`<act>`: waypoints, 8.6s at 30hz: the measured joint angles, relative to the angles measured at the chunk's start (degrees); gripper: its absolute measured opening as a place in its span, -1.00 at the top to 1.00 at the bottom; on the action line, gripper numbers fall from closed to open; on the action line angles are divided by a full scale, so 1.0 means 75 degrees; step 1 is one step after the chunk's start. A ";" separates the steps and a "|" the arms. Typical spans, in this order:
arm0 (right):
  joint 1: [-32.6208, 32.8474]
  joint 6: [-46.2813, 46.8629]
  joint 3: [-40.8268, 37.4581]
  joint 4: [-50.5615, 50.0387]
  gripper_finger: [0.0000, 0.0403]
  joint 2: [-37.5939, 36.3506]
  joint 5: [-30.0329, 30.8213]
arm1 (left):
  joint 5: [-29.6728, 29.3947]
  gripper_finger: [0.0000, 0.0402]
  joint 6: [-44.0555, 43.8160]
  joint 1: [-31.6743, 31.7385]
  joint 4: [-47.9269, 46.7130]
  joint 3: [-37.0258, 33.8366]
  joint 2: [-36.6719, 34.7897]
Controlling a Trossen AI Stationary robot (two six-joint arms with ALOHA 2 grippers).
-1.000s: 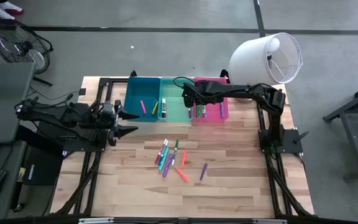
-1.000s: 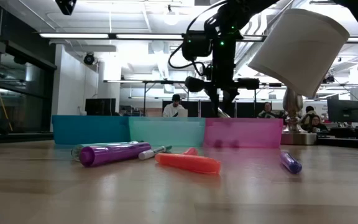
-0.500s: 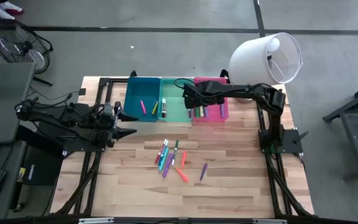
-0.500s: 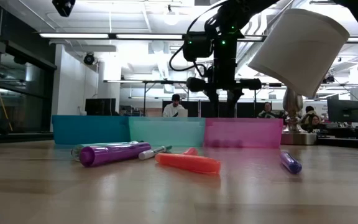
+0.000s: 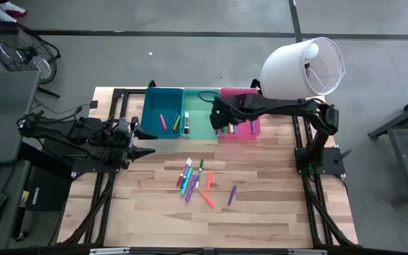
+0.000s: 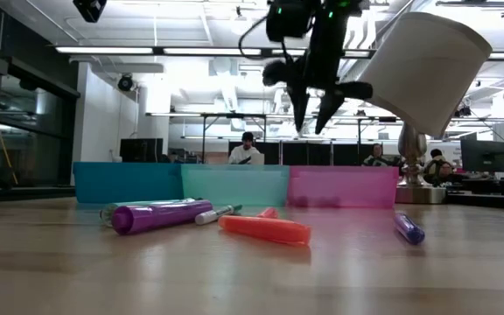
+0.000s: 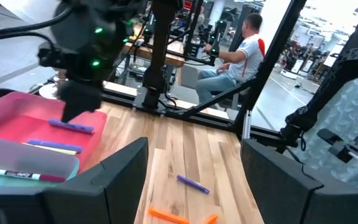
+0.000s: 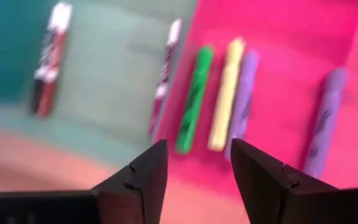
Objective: Pick & Place Markers
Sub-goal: Put the purple pen into the blue bin
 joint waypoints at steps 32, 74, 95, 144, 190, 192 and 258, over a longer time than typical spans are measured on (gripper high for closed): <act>0.5014 0.4763 0.0003 -0.0605 0.18 -0.0350 -0.0041 | -0.0002 -0.26 -0.0364 0.0000 0.0061 0.0000 0.0000; 0.5046 0.8523 -0.0006 0.0739 0.18 0.2270 -0.3249 | 0.0724 -0.26 0.0029 0.0003 -0.0194 0.0000 0.0006; 0.4899 0.8663 -0.0006 0.0112 0.18 0.2367 -0.3282 | 0.1027 -0.26 0.0029 0.0003 -0.0444 0.0001 0.0006; 0.4463 0.5455 0.0006 -0.0148 0.62 0.2751 -0.2469 | 0.0972 -0.26 0.0003 0.0000 -0.0438 0.0000 0.0006; 0.4474 0.3978 -0.0050 -0.0577 0.86 0.2419 -0.0704 | 0.0996 -0.26 0.0000 0.0000 -0.0382 0.0000 0.0047; 0.4402 0.3832 -0.0061 -0.0619 0.86 0.2297 -0.0507 | 0.0990 -0.26 0.0000 0.0002 -0.0380 0.0000 0.0045; 0.3597 -0.4986 -0.0006 0.4868 0.87 -0.1539 0.0938 | -0.0165 -0.26 0.0364 0.0615 0.5958 0.0749 0.5018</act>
